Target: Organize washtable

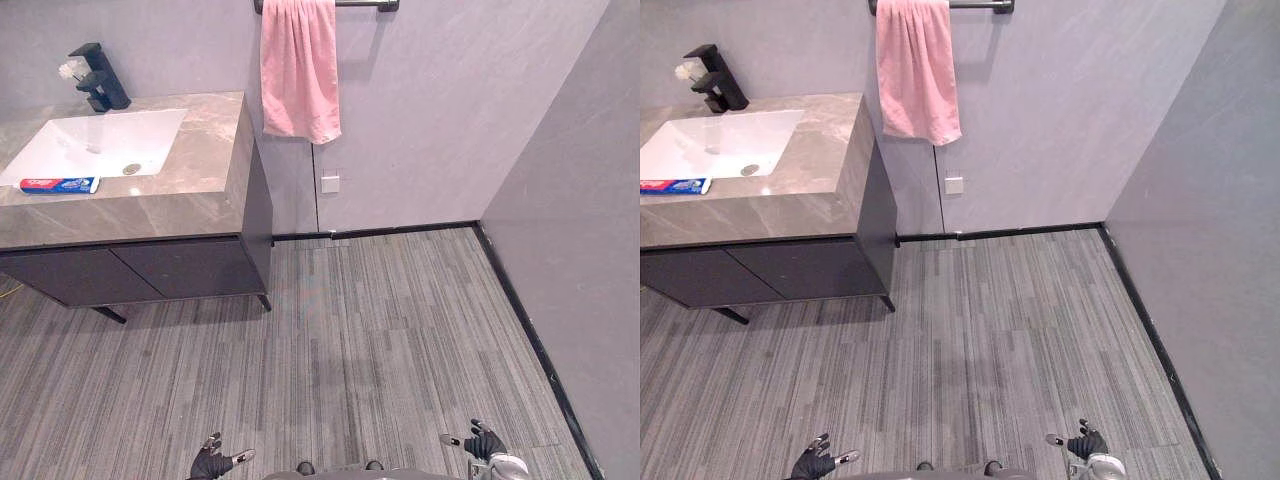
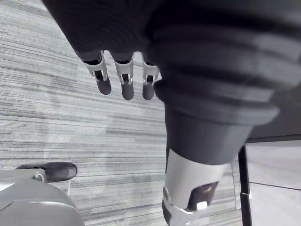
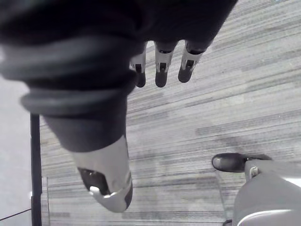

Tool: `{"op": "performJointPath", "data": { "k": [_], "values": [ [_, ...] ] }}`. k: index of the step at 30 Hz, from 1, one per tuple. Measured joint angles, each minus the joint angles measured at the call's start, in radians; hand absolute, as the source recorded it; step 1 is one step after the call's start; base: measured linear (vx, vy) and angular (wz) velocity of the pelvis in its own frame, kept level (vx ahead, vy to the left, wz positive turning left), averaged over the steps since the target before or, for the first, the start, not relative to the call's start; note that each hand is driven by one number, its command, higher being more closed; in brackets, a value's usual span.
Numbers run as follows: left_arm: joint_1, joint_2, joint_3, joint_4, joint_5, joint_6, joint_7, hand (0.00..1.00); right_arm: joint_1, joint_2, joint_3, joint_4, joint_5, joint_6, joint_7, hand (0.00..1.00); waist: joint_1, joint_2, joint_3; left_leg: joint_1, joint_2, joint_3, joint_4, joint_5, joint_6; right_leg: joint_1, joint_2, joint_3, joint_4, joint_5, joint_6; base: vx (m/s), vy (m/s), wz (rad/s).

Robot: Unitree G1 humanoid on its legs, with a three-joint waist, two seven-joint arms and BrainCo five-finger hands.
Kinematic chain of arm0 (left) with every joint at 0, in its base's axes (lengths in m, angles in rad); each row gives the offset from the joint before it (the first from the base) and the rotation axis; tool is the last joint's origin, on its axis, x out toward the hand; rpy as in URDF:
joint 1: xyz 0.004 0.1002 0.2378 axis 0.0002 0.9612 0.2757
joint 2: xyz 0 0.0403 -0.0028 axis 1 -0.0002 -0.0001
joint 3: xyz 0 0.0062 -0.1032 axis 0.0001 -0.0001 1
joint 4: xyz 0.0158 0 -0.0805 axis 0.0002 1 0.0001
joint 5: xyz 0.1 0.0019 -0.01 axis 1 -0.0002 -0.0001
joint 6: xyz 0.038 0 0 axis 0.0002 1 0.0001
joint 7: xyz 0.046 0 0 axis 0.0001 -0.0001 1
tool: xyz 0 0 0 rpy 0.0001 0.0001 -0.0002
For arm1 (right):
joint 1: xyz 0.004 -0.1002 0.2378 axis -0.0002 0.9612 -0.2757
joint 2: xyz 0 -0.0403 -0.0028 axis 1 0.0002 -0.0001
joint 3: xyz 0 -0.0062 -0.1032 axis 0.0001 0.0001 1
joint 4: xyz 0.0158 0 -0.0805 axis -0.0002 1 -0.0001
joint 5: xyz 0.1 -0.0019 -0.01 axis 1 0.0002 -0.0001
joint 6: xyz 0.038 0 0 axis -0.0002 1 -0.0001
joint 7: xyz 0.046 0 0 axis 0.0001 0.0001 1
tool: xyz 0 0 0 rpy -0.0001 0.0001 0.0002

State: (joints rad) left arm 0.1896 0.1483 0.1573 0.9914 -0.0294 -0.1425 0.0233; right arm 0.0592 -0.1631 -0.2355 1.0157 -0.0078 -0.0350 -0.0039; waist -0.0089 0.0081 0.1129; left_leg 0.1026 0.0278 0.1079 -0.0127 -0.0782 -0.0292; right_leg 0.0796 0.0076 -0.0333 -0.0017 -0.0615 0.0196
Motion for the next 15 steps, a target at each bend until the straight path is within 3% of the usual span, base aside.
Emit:
{"op": "performJointPath", "data": {
  "k": [5,8,10,11,13,15],
  "values": [
    [-0.009,-0.011,-0.003,0.0,-0.01,0.001,0.001,0.0,-0.022,0.003,-0.001,-0.002,0.026,0.0,-0.013,0.0,0.007,-0.001,0.002,-0.061,0.01,0.053,0.129,-0.093,0.016,-0.039,0.002,0.063,0.037,-0.018,0.021,0.05,0.032,-0.4],
    [-0.021,-0.012,-0.02,-0.023,-0.022,0.0,0.002,0.0,-0.025,0.004,-0.003,-0.002,0.033,0.001,-0.015,0.0,0.009,0.001,0.008,-0.096,0.011,0.072,0.221,-0.162,0.033,-0.111,-0.006,0.073,0.189,-0.102,0.04,0.05,0.052,-0.2],
    [-0.032,-0.012,-0.048,-0.034,-0.039,0.001,0.001,0.0,-0.025,0.006,-0.002,-0.006,0.035,0.002,-0.015,0.0,0.019,0.005,0.025,-0.107,0.007,0.085,0.285,-0.212,0.05,-0.218,-0.024,0.054,0.453,-0.168,0.098,0.05,0.099,-0.13],
    [-0.037,-0.005,-0.059,-0.04,-0.046,0.001,0.002,0.0,-0.024,0.016,0.003,-0.013,0.036,0.002,-0.014,0.0,0.019,0.002,0.031,-0.094,0.003,0.087,0.312,-0.234,0.06,-0.291,-0.041,0.031,0.623,-0.169,0.099,0.08,0.105,-0.03],
    [-0.044,0.016,-0.079,-0.049,-0.05,0.001,0.003,0.0,-0.026,0.033,0.008,-0.013,0.036,0.003,-0.014,0.0,0.021,-0.009,0.055,-0.053,-0.018,0.081,0.322,-0.256,0.076,-0.357,-0.09,-0.025,0.805,-0.195,0.096,0.2,0.072,0.13],
    [-0.052,0.018,-0.077,-0.061,-0.051,0.001,0.005,0.0,-0.033,0.032,0.019,-0.014,0.035,0.002,-0.014,0.0,0.021,-0.007,0.062,-0.021,-0.013,0.067,0.324,-0.284,0.074,-0.388,-0.116,-0.095,0.831,-0.242,0.081,0.26,0.026,0.2]
  ]
}}
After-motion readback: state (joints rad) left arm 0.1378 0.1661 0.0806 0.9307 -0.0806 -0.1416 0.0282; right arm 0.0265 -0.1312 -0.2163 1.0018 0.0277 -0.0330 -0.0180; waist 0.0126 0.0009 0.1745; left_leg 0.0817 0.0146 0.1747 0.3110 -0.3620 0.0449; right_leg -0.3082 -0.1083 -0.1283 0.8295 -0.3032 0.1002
